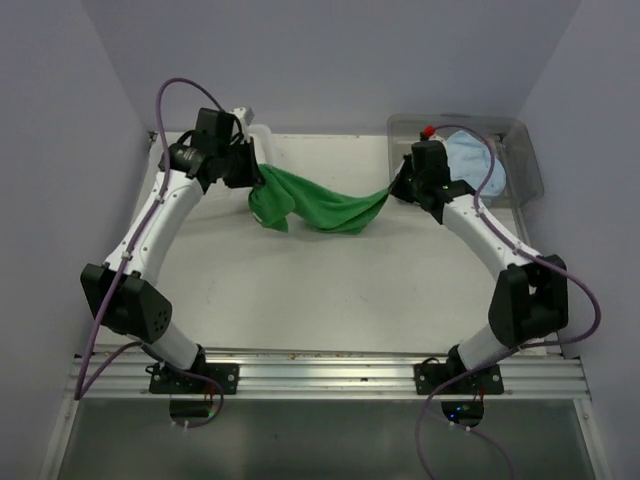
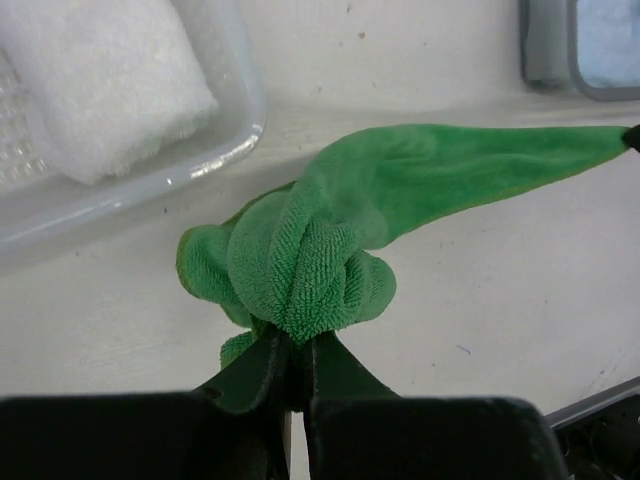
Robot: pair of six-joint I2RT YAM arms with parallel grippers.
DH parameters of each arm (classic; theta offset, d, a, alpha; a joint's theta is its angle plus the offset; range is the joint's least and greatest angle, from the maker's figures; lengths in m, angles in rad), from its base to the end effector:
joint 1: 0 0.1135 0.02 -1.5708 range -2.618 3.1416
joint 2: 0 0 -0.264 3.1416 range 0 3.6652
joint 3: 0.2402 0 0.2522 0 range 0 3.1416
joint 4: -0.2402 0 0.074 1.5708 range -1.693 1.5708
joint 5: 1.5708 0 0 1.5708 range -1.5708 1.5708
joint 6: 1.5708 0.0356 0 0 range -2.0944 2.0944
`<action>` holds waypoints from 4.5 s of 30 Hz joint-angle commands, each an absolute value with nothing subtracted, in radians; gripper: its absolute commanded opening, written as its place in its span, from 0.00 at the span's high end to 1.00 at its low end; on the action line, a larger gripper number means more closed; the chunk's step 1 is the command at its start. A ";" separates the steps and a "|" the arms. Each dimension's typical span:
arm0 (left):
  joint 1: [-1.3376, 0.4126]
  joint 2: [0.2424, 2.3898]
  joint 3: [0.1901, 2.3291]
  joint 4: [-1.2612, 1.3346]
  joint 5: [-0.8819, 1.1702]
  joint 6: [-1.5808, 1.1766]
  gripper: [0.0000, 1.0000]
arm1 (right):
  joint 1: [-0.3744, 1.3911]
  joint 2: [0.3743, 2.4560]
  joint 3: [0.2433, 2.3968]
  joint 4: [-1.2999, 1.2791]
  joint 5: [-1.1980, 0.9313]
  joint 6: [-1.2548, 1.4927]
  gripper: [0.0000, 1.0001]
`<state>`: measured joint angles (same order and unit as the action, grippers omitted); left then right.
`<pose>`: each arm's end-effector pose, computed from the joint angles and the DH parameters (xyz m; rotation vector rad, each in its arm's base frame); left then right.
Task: Roll the towels
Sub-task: Flatten the towel
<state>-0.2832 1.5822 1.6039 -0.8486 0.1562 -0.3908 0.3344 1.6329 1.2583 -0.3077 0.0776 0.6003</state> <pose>0.3254 -0.1005 0.3625 -0.0569 2.4441 -0.4957 0.3516 0.1192 0.2742 0.3445 2.2576 0.4105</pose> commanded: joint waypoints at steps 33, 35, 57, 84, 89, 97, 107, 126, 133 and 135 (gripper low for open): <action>-0.258 1.413 0.879 -0.466 -0.049 -0.686 0.36 | 0.313 1.250 0.768 -0.454 0.259 0.600 1.00; -0.258 1.466 0.894 -0.442 -0.063 -0.701 0.34 | 0.313 1.246 0.770 -0.456 0.258 0.598 1.00; -0.193 1.496 1.281 -0.584 -0.018 -0.578 1.00 | 0.173 1.302 1.035 -0.472 0.218 0.565 1.00; 0.117 1.438 1.482 -0.658 0.311 -0.526 1.00 | 0.005 1.112 1.111 -0.566 0.202 0.555 1.00; 0.039 1.688 1.673 -0.705 0.194 -0.509 0.82 | 0.003 1.146 1.100 -0.552 0.203 0.558 1.00; -0.080 1.674 1.714 -0.779 0.013 -0.482 0.01 | 0.005 1.152 1.055 -0.529 0.181 0.564 1.00; -0.184 1.420 1.200 -0.612 0.110 -0.526 0.33 | 0.005 1.198 1.029 -0.486 0.117 0.577 1.00; -0.419 1.975 1.638 -0.667 -0.055 -0.643 0.29 | 0.005 1.123 0.954 -0.509 0.117 0.569 1.00; -0.437 2.077 1.716 -0.695 -0.101 -0.649 0.40 | 0.005 1.126 0.957 -0.508 0.115 0.571 1.00; -0.437 2.100 1.732 -0.704 -0.098 -0.646 0.53 | 0.005 1.124 0.957 -0.509 0.115 0.571 1.00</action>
